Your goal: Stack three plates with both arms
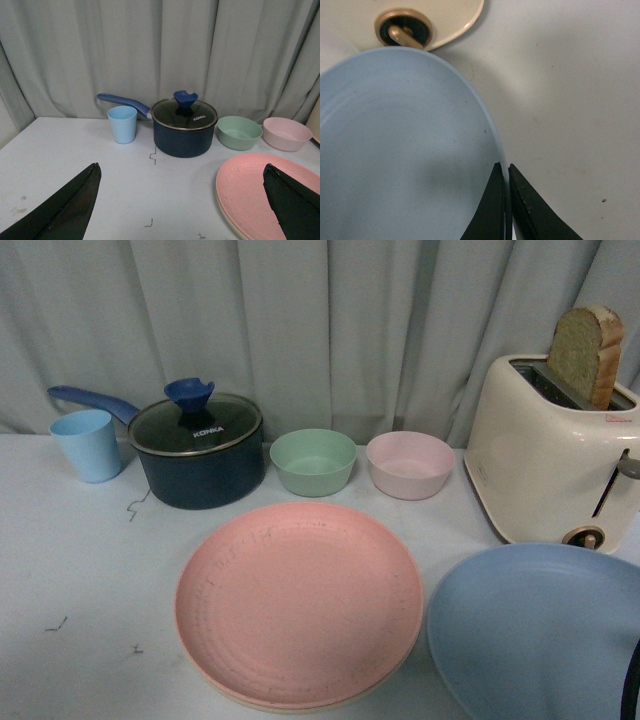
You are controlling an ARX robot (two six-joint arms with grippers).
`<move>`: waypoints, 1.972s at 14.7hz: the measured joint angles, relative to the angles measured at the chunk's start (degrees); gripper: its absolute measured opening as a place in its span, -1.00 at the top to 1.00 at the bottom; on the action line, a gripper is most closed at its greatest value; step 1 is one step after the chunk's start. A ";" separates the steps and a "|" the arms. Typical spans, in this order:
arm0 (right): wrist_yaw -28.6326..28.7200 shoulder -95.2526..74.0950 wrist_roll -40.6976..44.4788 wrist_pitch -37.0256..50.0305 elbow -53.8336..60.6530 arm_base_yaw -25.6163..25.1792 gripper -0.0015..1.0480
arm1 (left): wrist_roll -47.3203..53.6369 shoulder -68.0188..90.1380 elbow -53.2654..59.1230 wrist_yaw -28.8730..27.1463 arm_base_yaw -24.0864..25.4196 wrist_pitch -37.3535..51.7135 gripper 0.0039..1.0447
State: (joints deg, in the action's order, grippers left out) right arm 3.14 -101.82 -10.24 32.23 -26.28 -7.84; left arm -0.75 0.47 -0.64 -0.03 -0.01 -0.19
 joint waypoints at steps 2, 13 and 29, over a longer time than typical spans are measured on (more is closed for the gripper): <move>0.33 2.54 0.39 -1.46 0.39 -0.46 0.94 | 0.00 0.00 0.00 0.00 0.00 0.00 -0.88; 3.93 22.80 -2.25 -13.55 0.50 2.36 0.94 | 0.00 0.00 0.00 0.00 0.00 0.00 -0.88; -9.07 -5.62 -17.18 -17.22 -25.33 33.20 0.94 | 0.00 0.00 0.00 0.00 0.00 0.00 -0.88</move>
State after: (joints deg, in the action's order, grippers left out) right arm -5.93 -107.44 -27.42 15.00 -51.62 25.36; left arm -0.75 0.47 -0.64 -0.03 -0.01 -0.19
